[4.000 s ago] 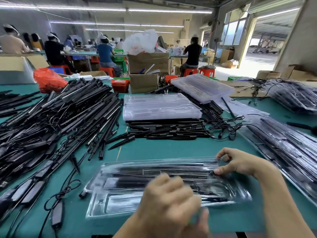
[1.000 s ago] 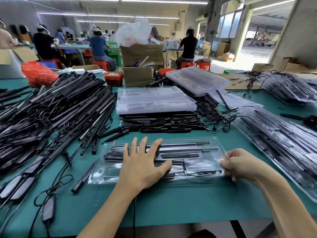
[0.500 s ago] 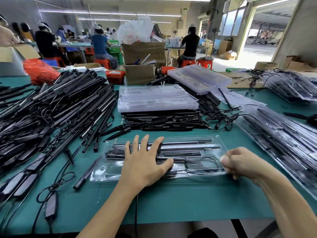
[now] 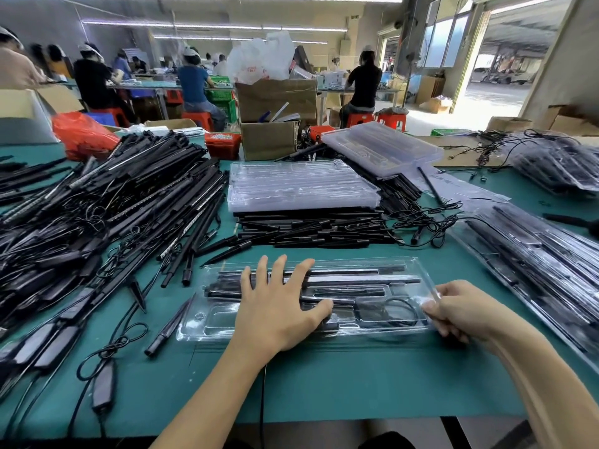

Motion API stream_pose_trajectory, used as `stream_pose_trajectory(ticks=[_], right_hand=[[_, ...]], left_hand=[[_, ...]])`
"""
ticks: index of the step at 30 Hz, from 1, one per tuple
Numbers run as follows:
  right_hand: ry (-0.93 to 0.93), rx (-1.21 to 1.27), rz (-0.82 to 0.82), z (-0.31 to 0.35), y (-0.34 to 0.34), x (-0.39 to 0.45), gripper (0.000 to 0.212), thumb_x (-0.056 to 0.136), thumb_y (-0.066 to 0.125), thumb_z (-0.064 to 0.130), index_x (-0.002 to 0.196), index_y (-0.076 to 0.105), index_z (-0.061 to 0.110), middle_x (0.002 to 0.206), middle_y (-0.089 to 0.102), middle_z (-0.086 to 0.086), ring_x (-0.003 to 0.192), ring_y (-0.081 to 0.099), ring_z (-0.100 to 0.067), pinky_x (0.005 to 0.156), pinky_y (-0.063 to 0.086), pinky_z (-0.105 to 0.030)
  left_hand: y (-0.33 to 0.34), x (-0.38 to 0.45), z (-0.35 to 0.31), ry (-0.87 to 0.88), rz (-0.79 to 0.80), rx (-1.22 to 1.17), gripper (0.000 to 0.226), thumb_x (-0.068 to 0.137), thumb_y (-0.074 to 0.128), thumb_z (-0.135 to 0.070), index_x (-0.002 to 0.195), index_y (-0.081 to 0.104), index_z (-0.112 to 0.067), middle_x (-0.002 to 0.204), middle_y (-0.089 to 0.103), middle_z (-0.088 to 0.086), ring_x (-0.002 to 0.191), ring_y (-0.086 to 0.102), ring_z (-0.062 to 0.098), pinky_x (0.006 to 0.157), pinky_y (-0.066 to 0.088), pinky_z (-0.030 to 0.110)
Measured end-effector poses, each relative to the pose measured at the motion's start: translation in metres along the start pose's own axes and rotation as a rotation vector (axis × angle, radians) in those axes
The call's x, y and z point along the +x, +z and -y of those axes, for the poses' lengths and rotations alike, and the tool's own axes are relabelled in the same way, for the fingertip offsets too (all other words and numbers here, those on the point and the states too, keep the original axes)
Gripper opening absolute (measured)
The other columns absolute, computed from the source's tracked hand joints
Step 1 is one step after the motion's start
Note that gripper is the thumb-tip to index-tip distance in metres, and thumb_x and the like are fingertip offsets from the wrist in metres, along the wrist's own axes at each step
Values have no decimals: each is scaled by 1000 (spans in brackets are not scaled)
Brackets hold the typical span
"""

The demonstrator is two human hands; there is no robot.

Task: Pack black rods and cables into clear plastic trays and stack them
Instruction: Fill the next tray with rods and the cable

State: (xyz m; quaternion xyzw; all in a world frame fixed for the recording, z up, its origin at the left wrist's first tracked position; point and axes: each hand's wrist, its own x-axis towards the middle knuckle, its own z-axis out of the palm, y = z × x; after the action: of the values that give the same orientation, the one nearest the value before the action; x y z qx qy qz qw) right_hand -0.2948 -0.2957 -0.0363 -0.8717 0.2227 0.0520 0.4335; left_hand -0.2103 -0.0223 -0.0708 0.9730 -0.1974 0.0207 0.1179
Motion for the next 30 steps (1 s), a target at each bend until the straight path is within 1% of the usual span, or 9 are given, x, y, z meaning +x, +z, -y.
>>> stream_pose_trajectory(ticks=[8, 11, 14, 20, 23, 24, 26, 28, 30], right_hand=[[18, 295, 34, 6, -6, -3, 24, 91, 52, -8, 69, 57, -2, 57, 50, -12, 47, 45, -16, 37, 37, -21], [8, 284, 30, 4, -5, -2, 33, 92, 52, -9, 61, 53, -1, 56, 47, -14, 43, 44, -18, 43, 40, -24], [26, 253, 1, 1, -2, 0, 30, 95, 55, -7, 66, 53, 0, 55, 50, -14, 45, 47, -23, 48, 42, -30], [81, 301, -9, 0, 1, 0, 32, 94, 60, -6, 65, 52, 4, 53, 45, -8, 42, 44, -19, 38, 44, -24], [98, 329, -28, 0, 1, 0, 9, 95, 60, -5, 87, 59, -3, 54, 48, -12, 41, 41, -19, 37, 41, -23], [103, 321, -58, 0, 2, 0, 5, 95, 60, -5, 95, 58, -1, 53, 51, -13, 39, 42, -18, 36, 40, -23], [109, 252, -126, -2, 2, 1, 15, 93, 63, -1, 101, 54, 8, 50, 57, -12, 34, 42, -17, 33, 37, -22], [113, 168, -153, -1, 2, 1, 16, 92, 67, 5, 100, 54, 9, 50, 63, -11, 32, 41, -15, 34, 34, -19], [132, 31, -181, 2, 2, 1, 19, 88, 72, 14, 98, 56, 10, 59, 69, -9, 41, 51, -17, 45, 40, -22]], left_hand=[[-1, -1, 1, -10, -12, -15, 85, 72, 10, -86, 150, 2, -54, 167, 6, -3, 153, -10, 25, 121, -9, 54], [0, -1, 1, -6, -20, -15, 84, 73, 10, -86, 150, 2, -55, 167, 6, -3, 154, -10, 25, 121, -9, 54], [0, -2, 1, 1, -39, -12, 83, 73, 10, -86, 149, 1, -55, 167, 6, -3, 153, -10, 25, 122, -9, 53], [-7, -2, 2, 14, 12, -61, 79, 79, 17, -82, 152, 5, -55, 168, 3, -5, 154, -10, 20, 122, -9, 50], [-18, 2, 9, 44, 81, -132, 68, 95, 33, -63, 156, 8, -49, 169, 4, -5, 155, -5, 15, 124, -6, 45], [-23, 3, 13, 59, 91, -163, 66, 98, 36, -57, 157, 10, -46, 168, 8, -6, 154, -1, 12, 124, -3, 41], [-31, 5, 22, 90, 104, -158, 65, 99, 40, -55, 157, 15, -44, 167, 12, -10, 153, 5, 8, 124, 0, 36], [-32, 4, 30, 93, 123, -33, 65, 96, 37, -63, 155, 14, -51, 167, 8, -12, 154, 3, 10, 124, -2, 40], [-27, 1, 33, 44, 149, 93, 65, 90, 25, -77, 149, 0, -64, 168, -1, -11, 155, -4, 22, 123, -7, 50]])
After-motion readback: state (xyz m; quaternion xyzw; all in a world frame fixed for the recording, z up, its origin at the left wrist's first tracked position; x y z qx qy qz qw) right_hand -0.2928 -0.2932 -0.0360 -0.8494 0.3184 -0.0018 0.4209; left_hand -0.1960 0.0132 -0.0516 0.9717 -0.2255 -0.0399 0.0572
